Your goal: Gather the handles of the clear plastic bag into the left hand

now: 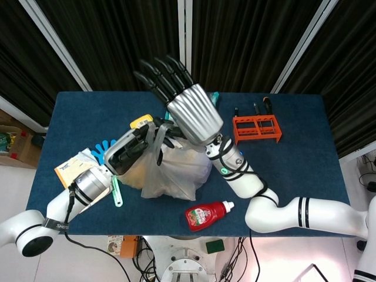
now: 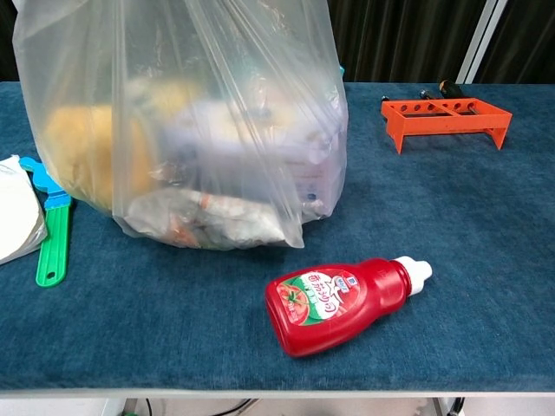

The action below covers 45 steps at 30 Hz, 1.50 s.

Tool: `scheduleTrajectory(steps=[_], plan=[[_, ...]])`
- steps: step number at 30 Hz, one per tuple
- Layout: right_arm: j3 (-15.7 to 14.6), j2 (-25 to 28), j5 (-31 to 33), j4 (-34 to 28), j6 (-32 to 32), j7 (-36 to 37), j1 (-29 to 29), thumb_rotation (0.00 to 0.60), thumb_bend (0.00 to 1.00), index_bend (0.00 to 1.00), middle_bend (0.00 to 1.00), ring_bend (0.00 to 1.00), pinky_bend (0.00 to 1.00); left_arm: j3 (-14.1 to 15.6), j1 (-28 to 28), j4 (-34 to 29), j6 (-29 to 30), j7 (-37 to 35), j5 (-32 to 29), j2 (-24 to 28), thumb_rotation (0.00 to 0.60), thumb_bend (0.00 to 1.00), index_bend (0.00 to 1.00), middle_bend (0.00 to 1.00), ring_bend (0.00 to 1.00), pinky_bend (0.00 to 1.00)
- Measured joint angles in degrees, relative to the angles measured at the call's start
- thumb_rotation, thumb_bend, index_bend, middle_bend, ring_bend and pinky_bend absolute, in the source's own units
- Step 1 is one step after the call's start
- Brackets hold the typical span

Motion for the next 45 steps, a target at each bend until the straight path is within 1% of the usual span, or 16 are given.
scheduleTrajectory(steps=[9,15,20,23,26,35,39,45], plan=[[0.1,0.6,0.0,0.4,0.0,0.5,-0.3,0.6,0.27,0.0,0.0,0.0,0.0,0.2,-0.4,1.3,-0.9,-1.6,1.1,0.3,0.254,0.0,0.32,0.44,0.46,0.72],[-0.1,1.2,-0.3,0.5,-0.4,1.1,-0.5,0.6,0.27,0.0,0.0,0.0,0.0,0.1,-0.3,2.1,-0.5,-1.6,0.9,0.8,0.244,0.0,0.34,0.47,0.48,0.73],[-0.2,1.6,-1.0,-0.1,-0.6,2.0,-0.6,0.6,0.25,0.0,0.0,0.0,0.0,-0.1,-0.3,2.6,0.0,-0.3,-0.6,0.9,0.194,0.0,0.35,0.47,0.48,0.73],[-0.3,1.8,-1.1,-0.2,-0.5,2.0,-0.8,0.6,0.25,0.0,0.0,0.0,0.0,-0.4,-0.2,2.7,0.3,0.4,-1.8,0.9,0.193,0.0,0.37,0.48,0.49,0.73],[-0.1,1.8,-0.4,0.2,-0.5,1.8,-0.7,0.6,0.25,0.0,0.0,0.0,0.0,-0.3,-0.1,2.6,0.0,0.1,-1.3,1.2,0.196,0.0,0.4,0.51,0.53,0.73],[0.5,1.5,1.3,1.6,-1.4,1.1,0.3,0.6,0.25,0.0,0.0,0.0,0.0,0.3,-0.4,2.3,-1.6,-2.8,4.3,2.2,0.189,0.0,0.45,0.56,0.57,0.74],[0.7,1.3,2.6,2.4,-2.1,0.5,1.0,0.6,0.25,0.0,0.0,0.0,0.0,1.0,-0.9,2.8,-2.1,-5.7,8.0,3.0,0.185,0.0,0.49,0.6,0.62,0.78],[0.5,0.6,4.0,4.2,-2.8,0.2,1.6,0.6,0.25,0.0,0.0,0.0,0.0,2.5,-1.6,3.8,-1.3,-12.0,13.7,4.2,0.188,0.0,0.51,0.63,0.64,0.81]])
